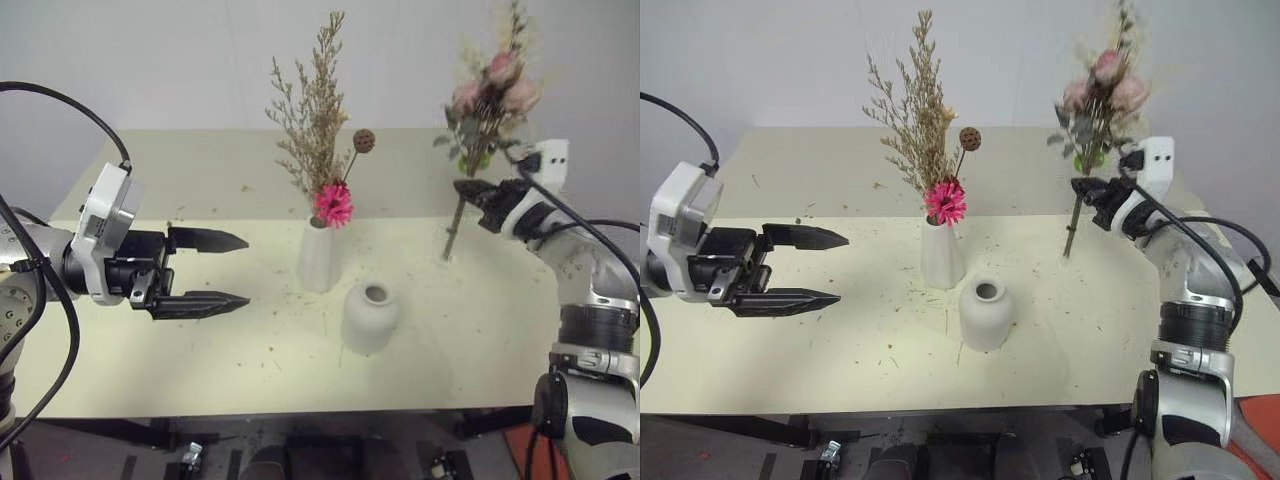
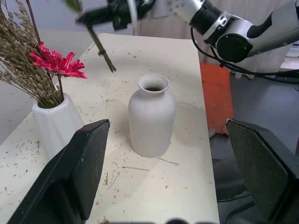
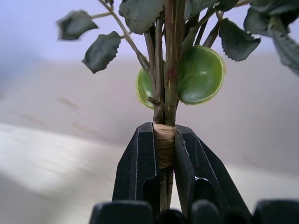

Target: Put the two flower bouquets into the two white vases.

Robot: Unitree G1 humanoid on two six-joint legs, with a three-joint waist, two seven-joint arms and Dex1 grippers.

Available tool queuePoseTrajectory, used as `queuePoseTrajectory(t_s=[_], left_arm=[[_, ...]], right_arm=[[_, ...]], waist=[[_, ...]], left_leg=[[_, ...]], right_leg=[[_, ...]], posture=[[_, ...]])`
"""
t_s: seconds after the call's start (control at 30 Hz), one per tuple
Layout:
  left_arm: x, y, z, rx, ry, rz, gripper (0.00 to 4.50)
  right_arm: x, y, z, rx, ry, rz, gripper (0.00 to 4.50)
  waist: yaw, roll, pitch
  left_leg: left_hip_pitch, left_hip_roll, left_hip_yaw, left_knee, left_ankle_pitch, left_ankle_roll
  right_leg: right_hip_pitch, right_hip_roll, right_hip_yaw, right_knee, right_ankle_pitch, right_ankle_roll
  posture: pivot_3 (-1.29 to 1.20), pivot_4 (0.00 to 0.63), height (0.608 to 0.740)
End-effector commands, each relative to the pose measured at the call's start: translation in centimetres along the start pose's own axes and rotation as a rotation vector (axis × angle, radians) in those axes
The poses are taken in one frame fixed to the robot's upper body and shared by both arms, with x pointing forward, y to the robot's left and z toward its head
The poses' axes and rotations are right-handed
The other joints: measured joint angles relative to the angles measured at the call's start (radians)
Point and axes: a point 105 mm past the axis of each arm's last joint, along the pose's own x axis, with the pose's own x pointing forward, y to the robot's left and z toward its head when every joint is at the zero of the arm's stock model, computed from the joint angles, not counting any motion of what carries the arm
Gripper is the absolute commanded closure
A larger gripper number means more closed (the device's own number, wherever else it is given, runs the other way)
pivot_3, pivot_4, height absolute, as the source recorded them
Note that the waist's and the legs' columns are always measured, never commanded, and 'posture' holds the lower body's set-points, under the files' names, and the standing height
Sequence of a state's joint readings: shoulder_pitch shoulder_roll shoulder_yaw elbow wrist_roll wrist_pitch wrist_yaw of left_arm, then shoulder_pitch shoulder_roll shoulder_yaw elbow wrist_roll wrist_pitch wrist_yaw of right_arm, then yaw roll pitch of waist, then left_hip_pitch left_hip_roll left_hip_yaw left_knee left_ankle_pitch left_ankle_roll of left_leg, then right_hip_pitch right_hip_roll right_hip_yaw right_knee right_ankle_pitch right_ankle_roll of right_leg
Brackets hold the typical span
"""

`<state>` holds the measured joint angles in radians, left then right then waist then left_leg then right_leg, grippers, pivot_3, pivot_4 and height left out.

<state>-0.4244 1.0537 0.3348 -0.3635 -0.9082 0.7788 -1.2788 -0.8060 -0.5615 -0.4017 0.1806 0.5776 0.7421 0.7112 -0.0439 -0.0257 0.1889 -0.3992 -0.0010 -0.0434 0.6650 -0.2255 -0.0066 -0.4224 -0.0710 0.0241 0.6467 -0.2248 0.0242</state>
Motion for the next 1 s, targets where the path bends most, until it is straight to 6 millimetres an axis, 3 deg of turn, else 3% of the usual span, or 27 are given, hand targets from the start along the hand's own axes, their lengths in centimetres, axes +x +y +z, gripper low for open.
queuePoseTrajectory(t_s=[0.03, 0.2, 0.43, 1.0], left_arm=[[-0.5, -0.4, 1.0, 0.048, -0.003, 0.007, 0.19], [-0.9, -0.4, 0.6, 0.028, 0.009, 0.022, 0.19], [-1.3, -0.4, 0.4, 0.015, 0.014, 0.038, 0.19], [-1.5, -0.9, 0.5, 0.008, 0.017, 0.045, 0.19]], right_arm=[[-0.8, 4.3, 4.1, 0.035, -0.160, 0.261, 4.26], [-2.1, 7.9, 4.6, 0.061, -0.174, 0.482, 4.26], [-2.7, 11.1, 3.0, 0.014, -0.121, 0.640, 4.26], [-1.7, 14.0, -0.1, -0.011, -0.058, 0.755, 4.26]], waist=[[0.000, 0.000, 0.000], [0.000, 0.000, 0.000], [0.002, 0.000, 0.000], [0.002, 0.000, 0.000]], left_leg=[[0.000, 0.000, 0.000, 0.000, 0.000, 0.000], [0.001, 0.001, 0.000, 0.000, 0.000, 0.000], [0.000, 0.001, 0.000, 0.000, 0.000, 0.000], [0.000, 0.001, 0.000, 0.000, 0.000, 0.000]], right_leg=[[0.000, 0.000, 0.000, 0.000, 0.000, 0.000], [0.000, 0.002, 0.000, 0.000, 0.000, 0.000], [0.000, 0.002, 0.000, 0.000, 0.000, 0.000], [-0.001, 0.002, 0.001, 0.000, 0.000, 0.000]], posture=[[0.00, 0.150, 0.740], [0.00, 0.150, 0.740], [0.00, 0.150, 0.740], [0.00, 0.150, 0.740]])
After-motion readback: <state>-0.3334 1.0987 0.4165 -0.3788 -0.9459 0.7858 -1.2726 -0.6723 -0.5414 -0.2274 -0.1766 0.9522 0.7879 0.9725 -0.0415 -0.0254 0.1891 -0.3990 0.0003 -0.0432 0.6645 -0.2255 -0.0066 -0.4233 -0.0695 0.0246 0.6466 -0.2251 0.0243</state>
